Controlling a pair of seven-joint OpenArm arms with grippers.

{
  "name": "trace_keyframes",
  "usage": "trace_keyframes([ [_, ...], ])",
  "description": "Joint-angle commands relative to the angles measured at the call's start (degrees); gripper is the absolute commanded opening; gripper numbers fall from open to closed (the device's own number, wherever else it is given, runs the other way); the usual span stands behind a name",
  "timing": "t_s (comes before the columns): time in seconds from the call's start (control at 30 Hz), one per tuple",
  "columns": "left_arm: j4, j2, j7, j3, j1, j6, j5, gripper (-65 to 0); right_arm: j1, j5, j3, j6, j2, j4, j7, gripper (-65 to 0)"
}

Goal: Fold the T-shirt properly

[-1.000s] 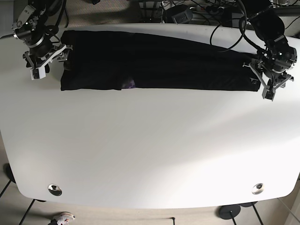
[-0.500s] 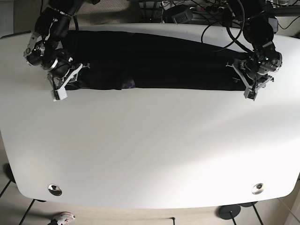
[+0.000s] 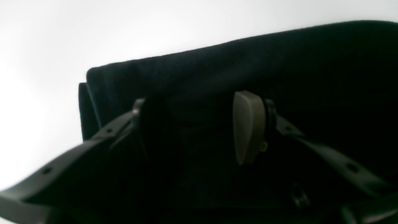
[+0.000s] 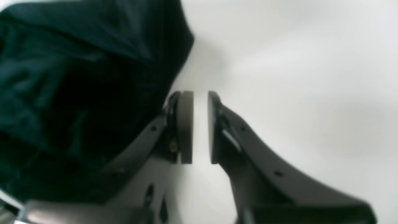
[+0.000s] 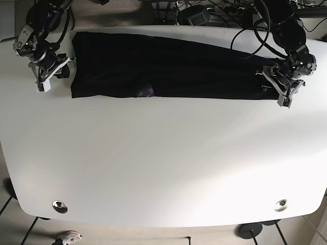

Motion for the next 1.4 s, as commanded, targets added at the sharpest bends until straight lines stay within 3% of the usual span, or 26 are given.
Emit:
trace_keyframes([
  [0.03, 0.11, -0.38, 2.55, -0.1, 0.17, 0.58, 3.05, -32.6, -0.72, 3.64, 0.25, 0.1, -1.28, 8.77, 1.16, -56.8],
  [0.17, 0.02, -0.3, 2.55, -0.01, 0.17, 0.58, 3.05, -32.6, 0.07, 13.05, -2.21, 0.1, -2.24, 15.63, -8.42, -56.8],
  [0.27, 0.02, -0.3, 2.55, -0.01, 0.08, 0.58, 3.05, -32.6, 0.42, 16.56, -8.36, 0.1, -2.24, 15.54, -9.3, -56.9],
  [0.37, 0.02, -0.3, 2.55, -0.01, 0.08, 0.58, 3.05, -32.6, 0.42, 10.23, -15.04, 0.1, -4.88, 13.25, -9.21, -57.1],
  [0.47, 0.02, -0.3, 2.55, -0.01, 0.08, 0.58, 3.05, -32.6, 0.42, 3.38, -15.22, 0.1, -6.82, 9.3, -7.1, -57.1],
  [0.53, 0.02, -0.3, 2.55, -0.01, 0.08, 0.58, 3.05, -32.6, -0.81, 0.39, -15.22, 0.1, -5.94, 6.13, -4.82, -57.1],
  [0.6, 0.02, -0.3, 2.55, -0.01, 0.08, 0.58, 3.05, -32.6, -3.01, 0.12, -14.95, 0.1, -3.12, 4.11, -2.44, -57.1],
  [0.77, -0.07, -0.47, 2.55, -0.01, 0.08, 0.58, 3.05, -32.6, -8.98, 0.12, -14.51, 0.1, -0.75, 8.16, -1.56, -57.2],
  [0.93, -0.07, -0.38, 2.55, -0.01, 0.08, 0.58, 3.05, -32.6, -11.53, 0.12, -12.76, 0.1, -3.56, 17.74, -1.56, -57.2],
  [1.1, -0.07, -0.3, 2.55, -0.01, 0.08, 0.58, 3.05, -32.6, -8.72, 3.55, -14.6, 0.1, -5.94, 17.56, -1.92, -57.1],
  [1.2, -0.07, -0.3, 2.55, -0.01, 0.08, 0.58, 3.05, -32.6, -6.87, -0.05, -21.72, 0.1, -6.11, 15.28, -1.92, -57.1],
  [1.4, -1.57, -0.65, 2.46, -0.27, 0.17, 0.58, 3.05, -32.6, -3.09, -8.23, -21.72, 0.1, -7.52, 4.55, 0.63, -57.2],
])
